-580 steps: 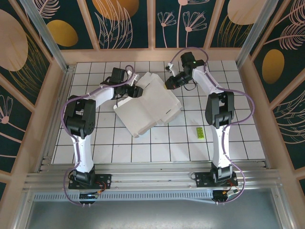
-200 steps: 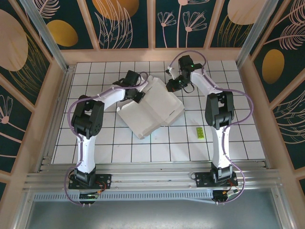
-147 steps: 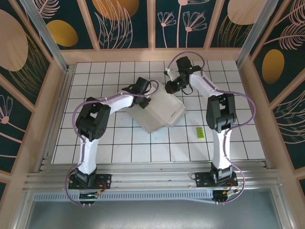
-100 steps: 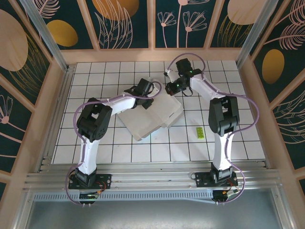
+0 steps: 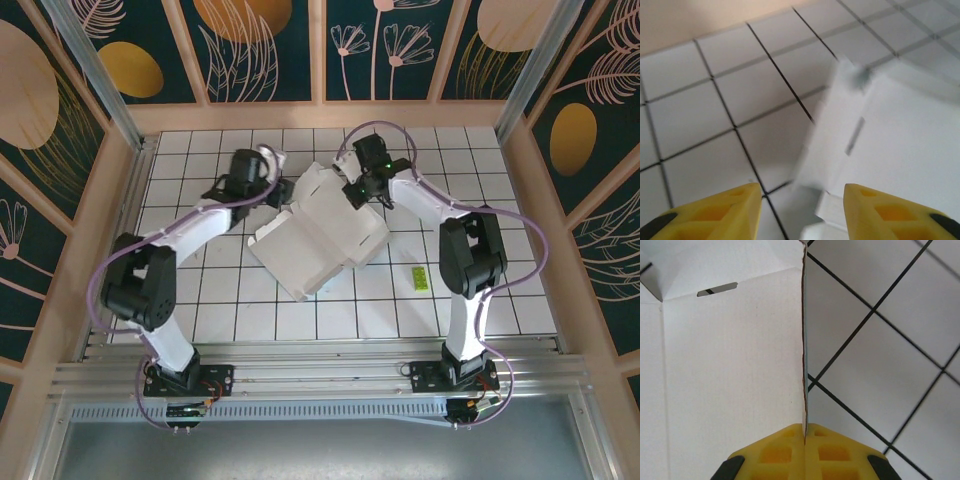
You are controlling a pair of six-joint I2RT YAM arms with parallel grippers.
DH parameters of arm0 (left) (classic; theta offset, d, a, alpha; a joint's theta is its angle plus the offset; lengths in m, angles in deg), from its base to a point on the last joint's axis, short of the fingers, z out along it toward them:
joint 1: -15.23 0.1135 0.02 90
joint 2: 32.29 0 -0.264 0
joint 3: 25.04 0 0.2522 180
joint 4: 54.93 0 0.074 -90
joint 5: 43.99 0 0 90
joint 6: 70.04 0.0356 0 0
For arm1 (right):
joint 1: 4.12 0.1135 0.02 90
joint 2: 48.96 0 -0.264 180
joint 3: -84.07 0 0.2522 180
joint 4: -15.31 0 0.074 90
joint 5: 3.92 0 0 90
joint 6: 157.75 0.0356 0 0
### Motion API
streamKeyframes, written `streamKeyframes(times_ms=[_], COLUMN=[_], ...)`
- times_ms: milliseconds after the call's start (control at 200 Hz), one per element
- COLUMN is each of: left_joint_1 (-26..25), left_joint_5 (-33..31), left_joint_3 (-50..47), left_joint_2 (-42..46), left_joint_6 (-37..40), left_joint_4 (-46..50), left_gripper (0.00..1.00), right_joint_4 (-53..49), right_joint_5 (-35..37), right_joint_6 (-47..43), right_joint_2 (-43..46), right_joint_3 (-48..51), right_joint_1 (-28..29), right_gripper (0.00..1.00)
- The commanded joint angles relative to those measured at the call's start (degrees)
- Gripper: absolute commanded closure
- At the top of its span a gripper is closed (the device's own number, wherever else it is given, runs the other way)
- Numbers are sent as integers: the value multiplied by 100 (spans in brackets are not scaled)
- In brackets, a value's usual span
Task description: Fold the paper box
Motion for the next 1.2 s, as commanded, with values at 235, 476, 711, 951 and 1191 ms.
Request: streamKeyframes(times_ms=[235, 476, 711, 951, 1191], left_joint_1=[584, 1092, 1080, 919, 766], left_joint_5=[2165, 3165, 4255, 4325, 4307], left_joint_3=[1212, 1830, 2147, 2044, 2350], left_joint_2=[-938, -1918, -2506, -2476, -2612], left_joint_6=[620, 635, 811, 1343, 1537], left_joint_4=[1281, 1453, 1607, 1496, 1646], left_gripper=[55, 61, 62, 65, 67], right_joint_4=[1285, 2802, 3972, 3818, 3668], right_joint_5=[2773, 3272, 3324, 3179, 3038], right_joint_6=[-2354, -3503, -4308, -4173, -4005], right_joint_2=[534, 1084, 1311, 1283, 1307], right_joint_3=[706, 1716, 2303, 2202, 2167], right_joint_1=[962, 1274, 1429, 1437, 1473], right_gripper=[100, 100, 100, 99, 99])
